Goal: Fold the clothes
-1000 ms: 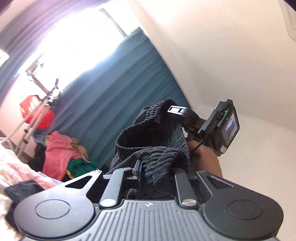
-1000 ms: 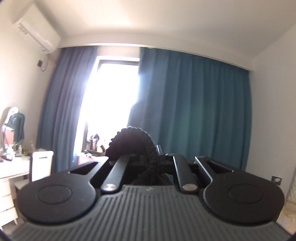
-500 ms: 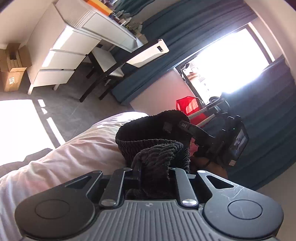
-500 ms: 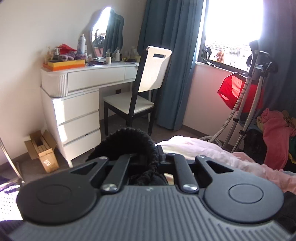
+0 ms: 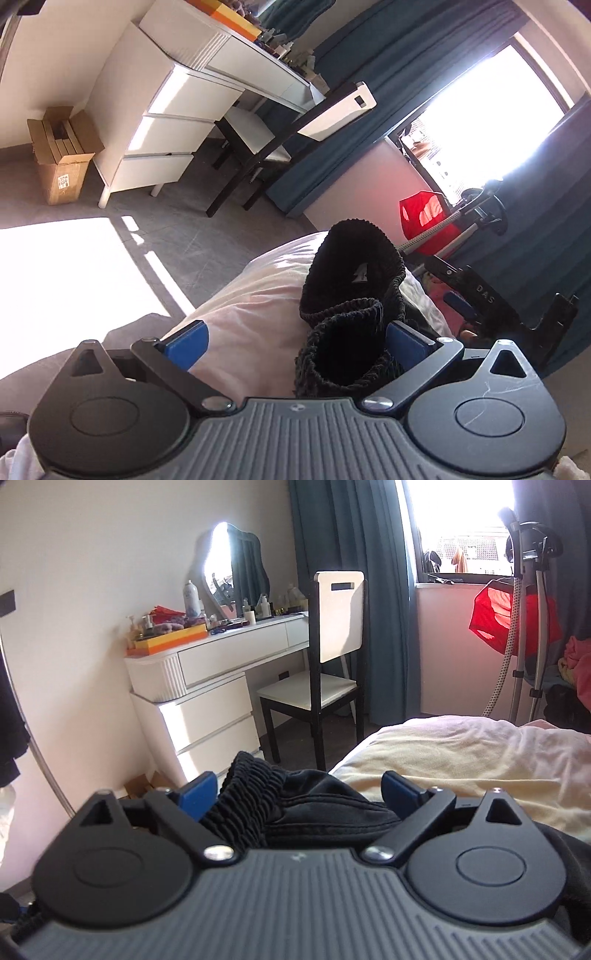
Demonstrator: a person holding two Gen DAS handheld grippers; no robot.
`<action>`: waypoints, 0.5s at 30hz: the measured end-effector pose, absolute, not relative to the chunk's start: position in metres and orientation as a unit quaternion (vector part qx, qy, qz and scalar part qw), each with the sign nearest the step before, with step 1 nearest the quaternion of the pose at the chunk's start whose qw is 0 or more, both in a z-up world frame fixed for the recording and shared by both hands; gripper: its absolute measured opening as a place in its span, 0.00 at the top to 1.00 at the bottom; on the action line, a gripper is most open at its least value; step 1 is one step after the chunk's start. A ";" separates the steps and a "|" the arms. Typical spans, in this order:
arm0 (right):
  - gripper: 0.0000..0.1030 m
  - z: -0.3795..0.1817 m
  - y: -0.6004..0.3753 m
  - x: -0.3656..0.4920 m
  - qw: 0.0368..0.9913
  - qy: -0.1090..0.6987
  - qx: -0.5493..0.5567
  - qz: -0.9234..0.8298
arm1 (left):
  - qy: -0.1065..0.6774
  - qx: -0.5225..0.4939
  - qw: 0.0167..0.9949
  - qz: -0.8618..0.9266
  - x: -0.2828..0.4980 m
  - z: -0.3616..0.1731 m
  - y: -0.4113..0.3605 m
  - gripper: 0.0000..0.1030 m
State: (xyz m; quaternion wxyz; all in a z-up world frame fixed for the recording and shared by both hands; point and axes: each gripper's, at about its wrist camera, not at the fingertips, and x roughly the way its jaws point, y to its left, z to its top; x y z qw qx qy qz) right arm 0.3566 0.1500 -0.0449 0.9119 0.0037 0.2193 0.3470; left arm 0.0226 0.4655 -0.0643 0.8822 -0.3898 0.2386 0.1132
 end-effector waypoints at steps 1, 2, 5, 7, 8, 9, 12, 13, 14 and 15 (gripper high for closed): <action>0.00 -0.038 0.138 0.347 0.915 0.218 0.009 0.340 | 0.239 -0.379 0.885 0.125 0.015 -0.059 0.467 0.00; 0.00 -0.032 0.125 0.336 0.916 0.217 0.012 0.337 | 0.237 -0.372 0.888 0.127 0.007 -0.053 0.464 0.00; 0.00 -0.015 0.077 0.292 0.926 0.197 0.013 0.323 | 0.231 -0.350 0.898 0.134 -0.015 -0.032 0.455 0.00; 0.00 -0.007 0.046 0.263 0.931 0.186 0.014 0.313 | 0.224 -0.323 0.912 0.114 -0.020 -0.012 0.427 0.00; 0.01 -0.004 0.031 0.249 0.934 0.182 0.016 0.308 | 0.221 -0.310 0.919 0.104 -0.023 -0.003 0.412 0.00; 0.01 -0.001 0.016 0.236 0.936 0.178 0.017 0.303 | 0.220 -0.296 0.925 0.092 -0.026 0.007 0.395 0.00; 0.01 0.011 -0.021 0.206 0.946 0.168 0.022 0.275 | 0.216 -0.262 0.939 0.049 -0.028 0.033 0.336 0.00; 0.01 0.015 -0.034 0.197 0.950 0.163 0.025 0.266 | 0.214 -0.253 0.943 0.037 -0.029 0.039 0.318 0.00; 0.01 0.019 -0.049 0.187 0.953 0.159 0.033 0.256 | 0.213 -0.244 0.946 0.026 -0.030 0.045 0.301 0.00; 0.01 0.023 -0.063 0.178 0.956 0.155 0.041 0.247 | 0.212 -0.236 0.948 0.017 -0.030 0.049 0.283 0.00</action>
